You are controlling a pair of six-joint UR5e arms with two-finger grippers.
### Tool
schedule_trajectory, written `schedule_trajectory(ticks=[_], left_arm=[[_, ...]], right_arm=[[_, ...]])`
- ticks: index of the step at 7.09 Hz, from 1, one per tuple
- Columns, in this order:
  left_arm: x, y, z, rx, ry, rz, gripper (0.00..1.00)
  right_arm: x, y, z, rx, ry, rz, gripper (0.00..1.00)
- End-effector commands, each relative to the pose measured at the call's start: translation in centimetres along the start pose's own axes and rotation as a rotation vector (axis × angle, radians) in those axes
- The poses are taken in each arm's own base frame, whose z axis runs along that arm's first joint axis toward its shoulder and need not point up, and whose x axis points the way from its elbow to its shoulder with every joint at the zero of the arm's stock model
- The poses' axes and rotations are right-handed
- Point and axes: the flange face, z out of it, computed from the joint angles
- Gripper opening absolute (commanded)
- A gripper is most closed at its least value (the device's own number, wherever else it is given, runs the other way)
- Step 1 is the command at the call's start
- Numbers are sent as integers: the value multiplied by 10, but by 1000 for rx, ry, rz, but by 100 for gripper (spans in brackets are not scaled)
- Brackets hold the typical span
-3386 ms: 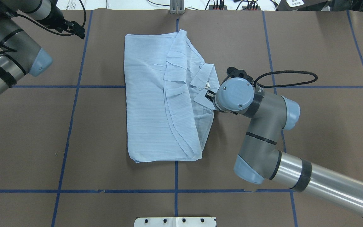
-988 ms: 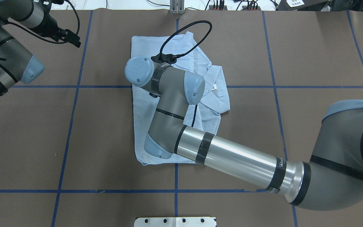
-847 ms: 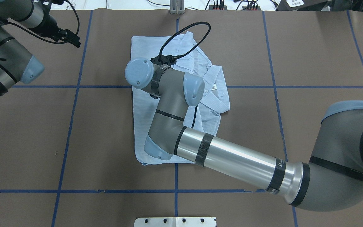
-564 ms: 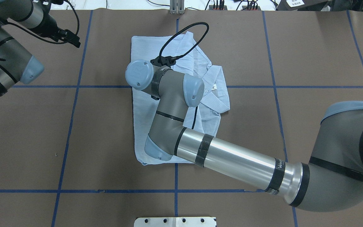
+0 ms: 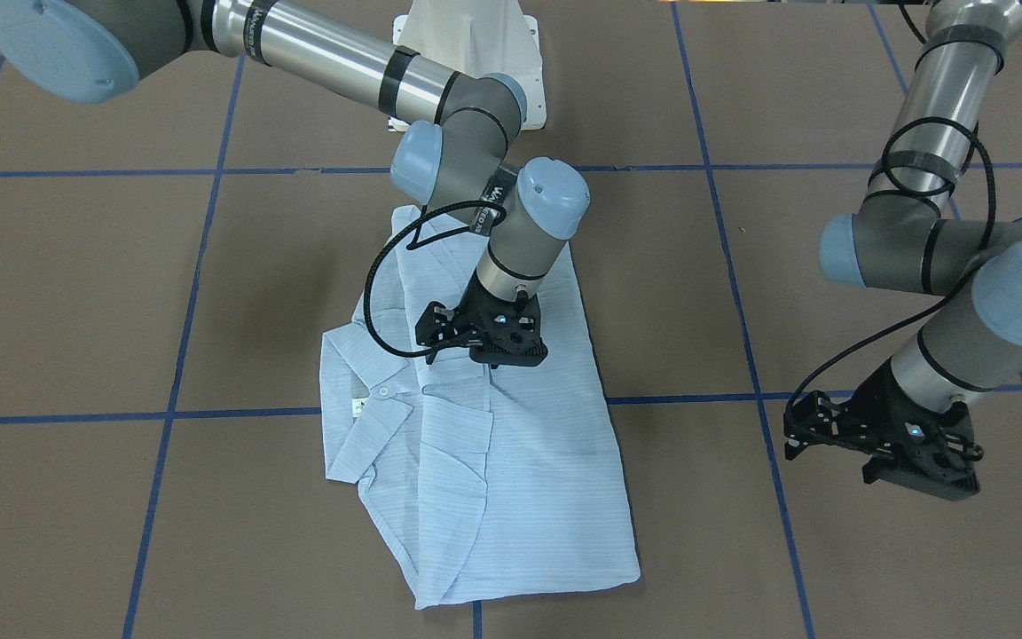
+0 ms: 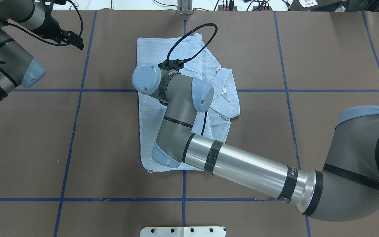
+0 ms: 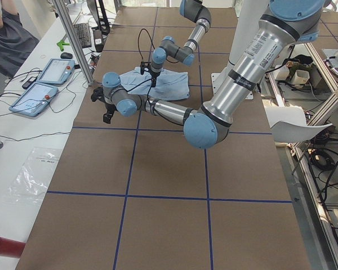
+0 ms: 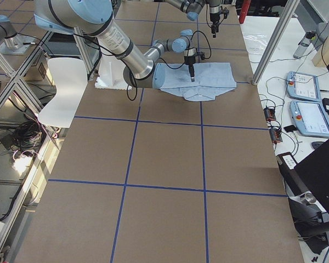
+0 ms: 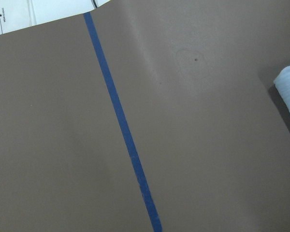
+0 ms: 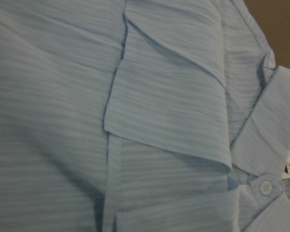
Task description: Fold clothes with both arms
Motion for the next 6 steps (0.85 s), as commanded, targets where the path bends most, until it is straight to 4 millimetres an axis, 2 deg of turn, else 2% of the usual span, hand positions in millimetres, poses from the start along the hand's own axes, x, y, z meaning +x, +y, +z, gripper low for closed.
schedule_trajectory(ticks=[1, 3, 4, 5, 6], left_arm=[[3, -1, -3, 5, 3, 4, 100], [4, -1, -4, 7, 4, 5, 100], [4, -1, -4, 7, 4, 5, 100], [4, -1, -4, 7, 4, 5, 100], [4, -1, -4, 8, 5, 6, 100]], right_arm=[[7, -3, 6, -2, 43, -27, 100], [30, -23, 8, -27, 115, -93, 100], [48, -39, 1, -43, 138, -131, 100], [69, -48, -5, -67, 165, -160, 100], [102, -45, 5, -75, 177, -196, 100]])
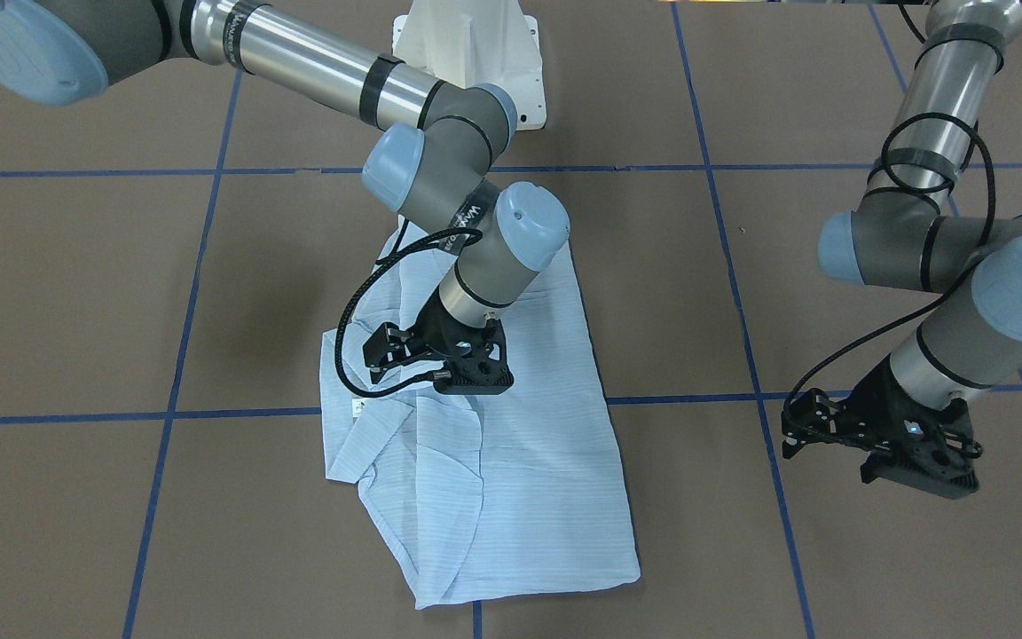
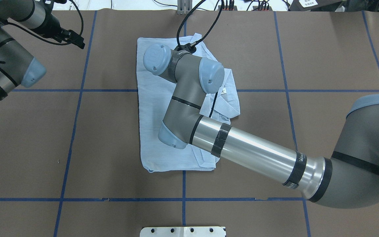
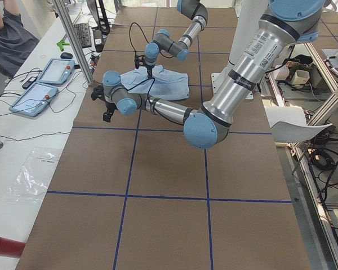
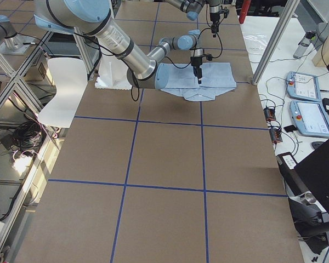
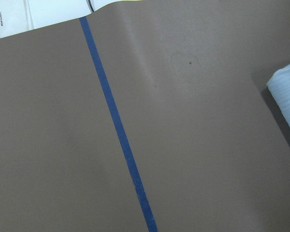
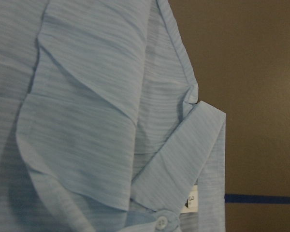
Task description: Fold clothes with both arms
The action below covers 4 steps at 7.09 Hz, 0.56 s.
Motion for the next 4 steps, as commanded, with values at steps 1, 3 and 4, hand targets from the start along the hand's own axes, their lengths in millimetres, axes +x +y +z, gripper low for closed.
schedule_trajectory(ticks=[1, 3, 4], left_arm=[[1, 0, 1, 0, 1, 2, 100], [-1, 1, 0, 0, 0, 0, 100], [0, 1, 1, -2, 0, 0, 100]], right_arm=[[86, 25, 47, -12, 28, -75, 100], [175, 60, 99, -11, 54, -157, 100], [181, 64, 110, -6, 48, -155, 100]])
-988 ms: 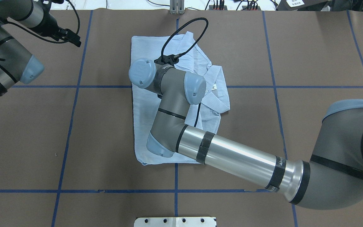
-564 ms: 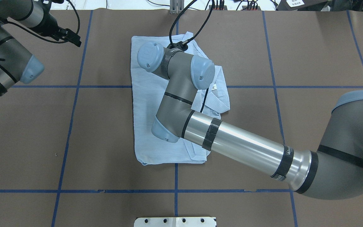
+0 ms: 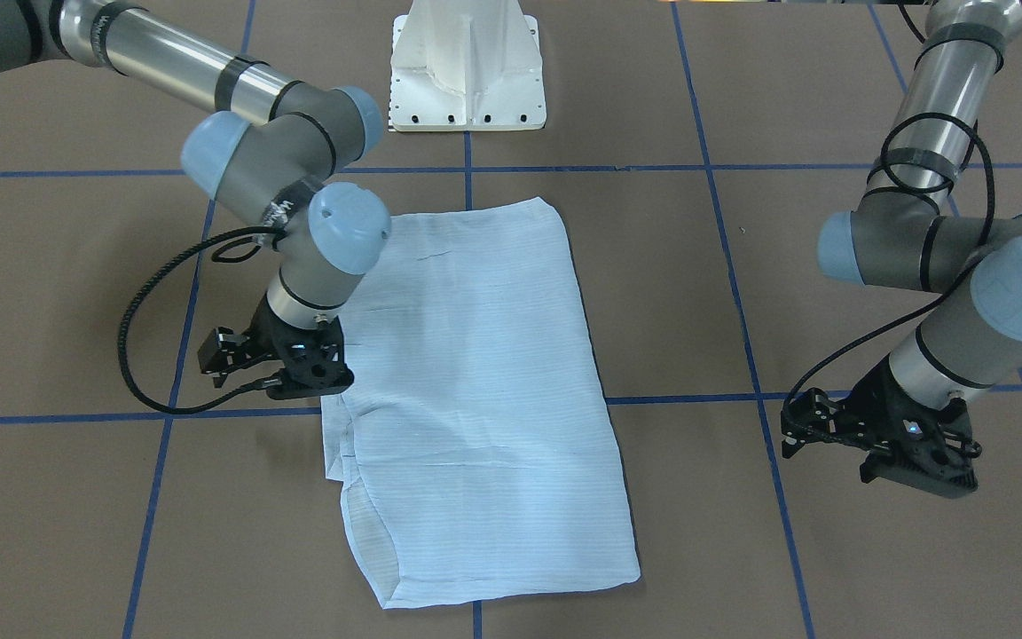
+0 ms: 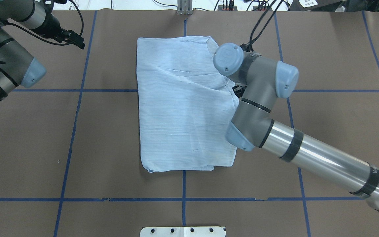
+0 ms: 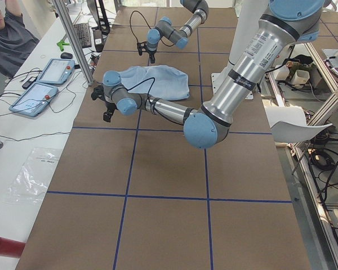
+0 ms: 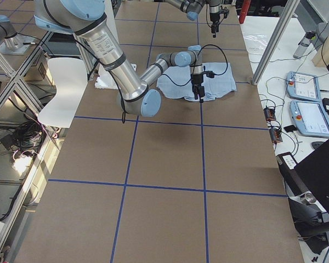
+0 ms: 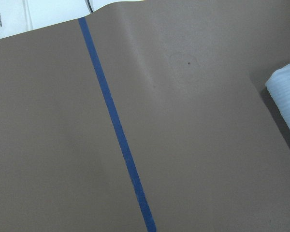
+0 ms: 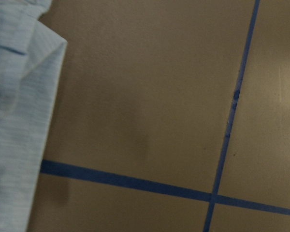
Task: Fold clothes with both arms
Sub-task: 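Raise the right gripper while moving both grippers to the shirt's near side edges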
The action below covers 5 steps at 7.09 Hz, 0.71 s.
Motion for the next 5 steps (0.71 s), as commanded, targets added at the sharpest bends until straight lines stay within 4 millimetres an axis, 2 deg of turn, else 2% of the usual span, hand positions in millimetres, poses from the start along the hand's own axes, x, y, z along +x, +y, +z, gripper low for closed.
schedule_trajectory(ticks=[1, 3, 4, 5], left_arm=[[-3, 4, 2, -5, -2, -3, 100], [2, 4, 0, -16, 18, -10, 100], [3, 24, -9, -31, 65, -21, 100], [17, 52, -25, -38, 111, -75, 100]], right_arm=[[23, 10, 13, 24, -30, 6, 100], [20, 4, -20, 32, -303, 132, 100], [23, 13, -44, 38, -372, 226, 100], [39, 45, -60, 32, -433, 323, 100]])
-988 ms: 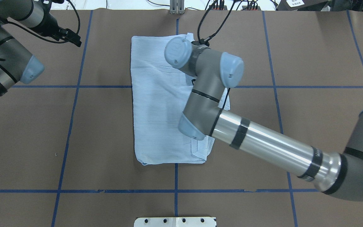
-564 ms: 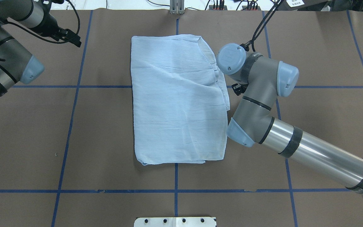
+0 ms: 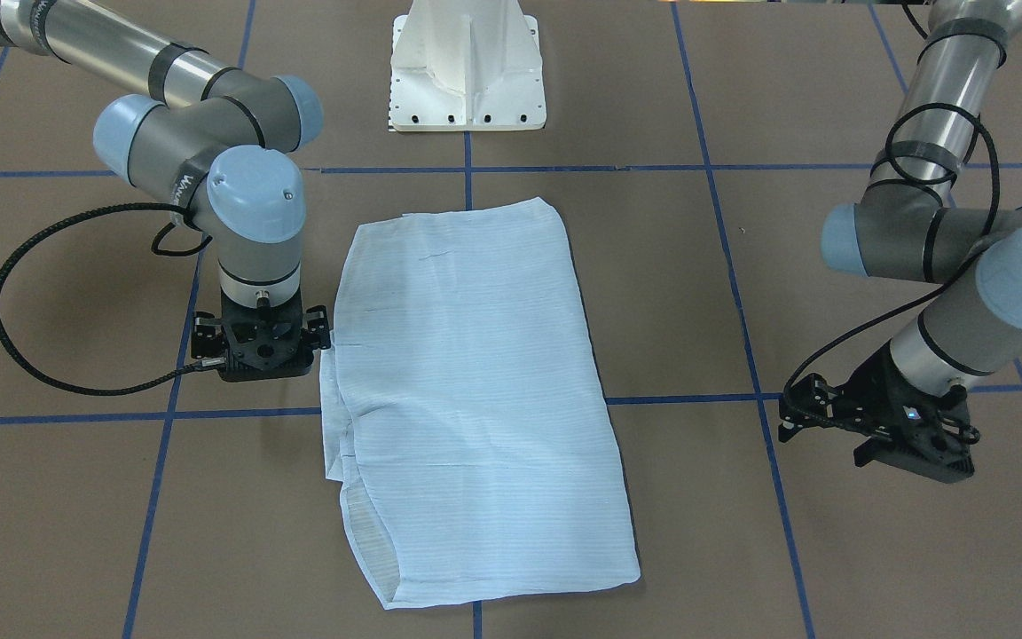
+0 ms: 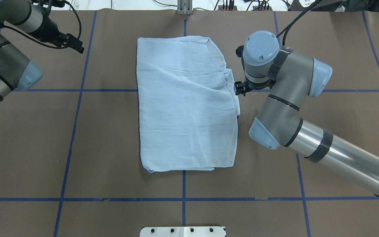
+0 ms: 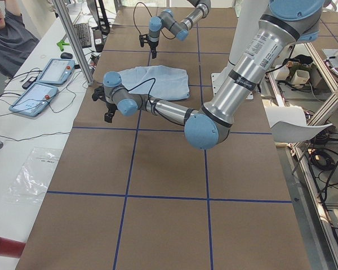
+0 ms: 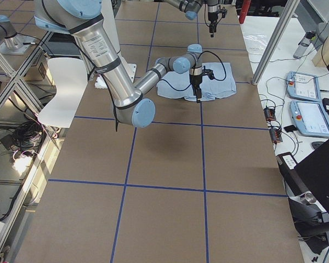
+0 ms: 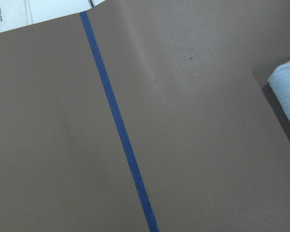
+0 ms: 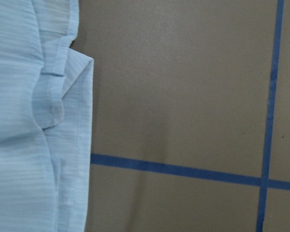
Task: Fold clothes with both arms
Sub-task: 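Raise the right gripper while moving both grippers to the shirt's near side edges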
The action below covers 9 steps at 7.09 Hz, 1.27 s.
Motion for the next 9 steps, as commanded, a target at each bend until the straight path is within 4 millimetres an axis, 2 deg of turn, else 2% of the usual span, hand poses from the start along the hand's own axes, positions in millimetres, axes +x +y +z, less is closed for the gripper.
schedule_trajectory(ticks=[1, 2, 3, 4, 5, 7, 9], left_arm=[[49, 65, -11, -29, 87, -94, 100], [97, 88, -12, -53, 138, -149, 100], [148, 113, 5, -71, 152, -219, 100], [182, 133, 18, -71, 151, -268, 100], [214, 153, 28, -84, 158, -323, 100], [257, 191, 61, -91, 108, -355, 100], [304, 212, 57, -130, 63, -380, 100]], right_arm=[[33, 53, -42, 17, -112, 122, 100], [43, 73, -56, 22, -139, 124, 100], [42, 82, -61, 20, -167, 201, 100], [40, 99, -47, 39, -250, 275, 100], [48, 127, -22, 63, -321, 326, 100], [40, 146, -11, 81, -322, 333, 100], [36, 148, -10, 81, -319, 331, 100]])
